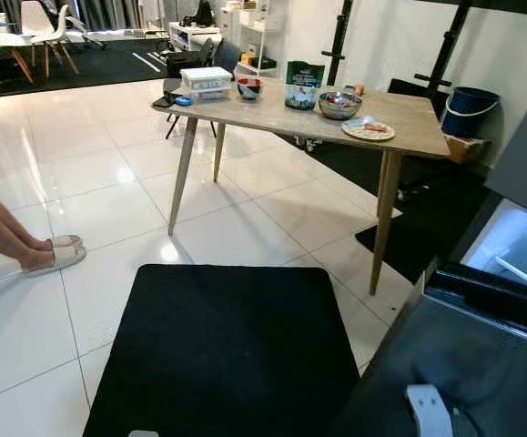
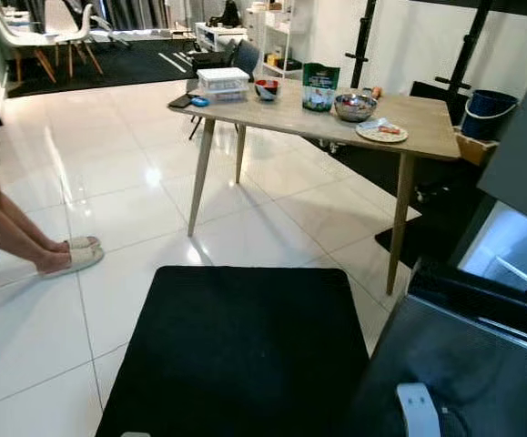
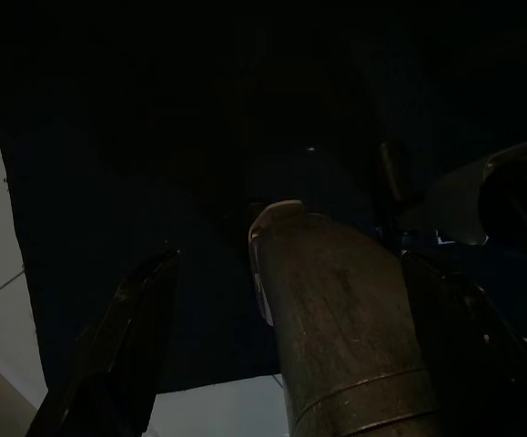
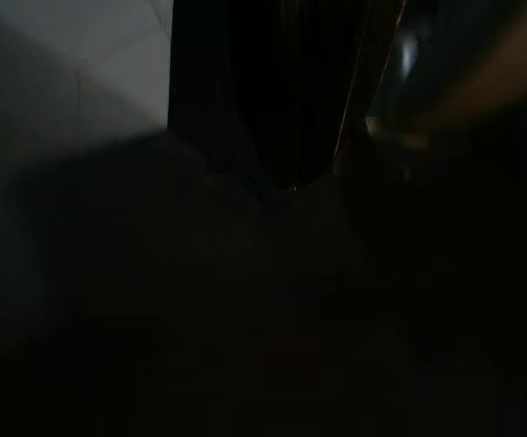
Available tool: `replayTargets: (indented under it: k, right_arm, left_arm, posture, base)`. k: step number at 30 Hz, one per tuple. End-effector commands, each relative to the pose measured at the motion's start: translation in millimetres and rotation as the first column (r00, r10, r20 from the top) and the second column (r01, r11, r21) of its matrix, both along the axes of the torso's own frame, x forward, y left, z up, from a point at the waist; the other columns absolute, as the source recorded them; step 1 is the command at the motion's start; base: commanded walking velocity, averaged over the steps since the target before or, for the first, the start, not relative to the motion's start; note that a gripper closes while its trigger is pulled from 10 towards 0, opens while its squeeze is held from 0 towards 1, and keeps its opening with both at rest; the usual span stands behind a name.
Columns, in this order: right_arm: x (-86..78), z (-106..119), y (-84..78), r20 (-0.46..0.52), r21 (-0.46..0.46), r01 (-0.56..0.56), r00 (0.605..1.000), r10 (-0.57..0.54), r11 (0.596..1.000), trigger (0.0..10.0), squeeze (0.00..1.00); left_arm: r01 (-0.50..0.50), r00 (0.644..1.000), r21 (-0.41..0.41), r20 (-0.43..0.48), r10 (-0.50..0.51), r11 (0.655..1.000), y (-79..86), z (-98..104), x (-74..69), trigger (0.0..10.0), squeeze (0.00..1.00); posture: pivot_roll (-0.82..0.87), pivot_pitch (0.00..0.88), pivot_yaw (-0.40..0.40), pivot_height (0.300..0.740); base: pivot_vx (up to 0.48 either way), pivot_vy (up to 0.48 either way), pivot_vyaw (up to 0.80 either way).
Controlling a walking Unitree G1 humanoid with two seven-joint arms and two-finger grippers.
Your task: Restocking fridge
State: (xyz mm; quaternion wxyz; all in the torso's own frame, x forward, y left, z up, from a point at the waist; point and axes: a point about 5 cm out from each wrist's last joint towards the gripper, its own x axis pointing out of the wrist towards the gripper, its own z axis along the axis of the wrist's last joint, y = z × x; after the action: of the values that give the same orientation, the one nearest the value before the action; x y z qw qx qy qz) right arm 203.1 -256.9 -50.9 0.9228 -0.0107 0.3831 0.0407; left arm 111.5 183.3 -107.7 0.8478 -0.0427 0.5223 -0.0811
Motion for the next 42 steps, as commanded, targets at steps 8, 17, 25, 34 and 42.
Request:
replayTargets:
  k: [8,17,25,34,42]
  right_arm:
    - [80.5,55,32.9,0.296,0.005,-0.140,0.946,0.132,0.990,10.0,0.00]
    - [143.0,118,61.9,0.474,-0.108,-0.151,0.861,0.185,0.983,10.0,0.00]
    - [167.0,149,71.3,0.514,-0.219,-0.107,0.832,0.208,0.970,10.0,0.00]
    - [149.0,120,91.0,0.404,-0.127,-0.360,0.832,0.380,0.924,10.0,0.00]
    - [104.4,65,75.1,0.172,-0.152,-0.457,0.861,0.479,0.876,10.0,0.00]
  left_arm:
    - [0.000,0.998,-0.026,-0.059,-0.001,1.000,-6.2,-5,-16.0,10.0,0.00]
    - [-0.013,0.998,-0.027,-0.066,0.011,1.000,-5.4,-6,-21.8,10.0,0.00]
    - [-0.020,0.997,-0.027,-0.073,0.018,0.999,-5.5,-7,-26.6,10.0,0.00]
    - [-0.027,0.996,-0.017,-0.082,0.025,1.000,-4.9,-8,-31.6,10.0,0.00]
    - [-0.009,0.996,-0.001,-0.084,0.008,1.000,-3.4,-8,-31.4,10.0,0.00]
  posture:
    - [-0.03,0.000,-0.070,0.740]
    - [-0.01,0.000,-0.083,0.740]
    - [0.00,0.000,-0.091,0.740]
    - [0.01,0.000,-0.097,0.740]
    - [-0.01,0.000,-0.081,0.740]
  base:
    - [0.000,0.000,0.00]
    - [0.000,0.000,0.00]
    - [0.000,0.000,0.00]
    - [0.000,0.000,0.00]
    - [0.000,0.000,0.00]
